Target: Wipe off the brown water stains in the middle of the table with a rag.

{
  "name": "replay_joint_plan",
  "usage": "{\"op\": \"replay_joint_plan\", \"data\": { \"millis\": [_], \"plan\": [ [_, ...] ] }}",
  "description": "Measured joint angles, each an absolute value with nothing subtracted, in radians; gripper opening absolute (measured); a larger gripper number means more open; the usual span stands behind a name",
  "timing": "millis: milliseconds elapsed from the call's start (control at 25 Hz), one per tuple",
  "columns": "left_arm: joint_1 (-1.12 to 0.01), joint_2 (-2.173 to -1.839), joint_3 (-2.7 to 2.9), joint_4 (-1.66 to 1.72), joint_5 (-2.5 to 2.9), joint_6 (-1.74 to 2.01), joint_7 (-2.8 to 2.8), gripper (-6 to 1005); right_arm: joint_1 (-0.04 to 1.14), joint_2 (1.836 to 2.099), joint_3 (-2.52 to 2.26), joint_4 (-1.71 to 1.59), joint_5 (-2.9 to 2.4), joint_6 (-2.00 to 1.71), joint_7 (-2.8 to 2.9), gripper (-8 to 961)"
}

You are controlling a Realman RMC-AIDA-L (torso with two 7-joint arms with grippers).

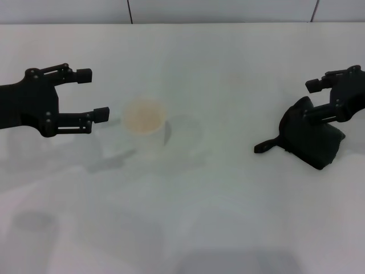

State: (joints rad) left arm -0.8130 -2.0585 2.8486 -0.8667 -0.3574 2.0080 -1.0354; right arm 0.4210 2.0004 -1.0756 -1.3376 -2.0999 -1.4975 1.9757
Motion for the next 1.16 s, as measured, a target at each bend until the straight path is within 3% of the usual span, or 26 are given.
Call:
{"op": "replay_joint_plan", "data": {
  "millis": [1160],
  "plan": [
    [-0.812,-2.060,2.849,-0.867,-0.357,2.008,-1.035,884,0.428,2.000,-1.075,-1.325,-2.100,-1.500,1.976,829]
  ]
}}
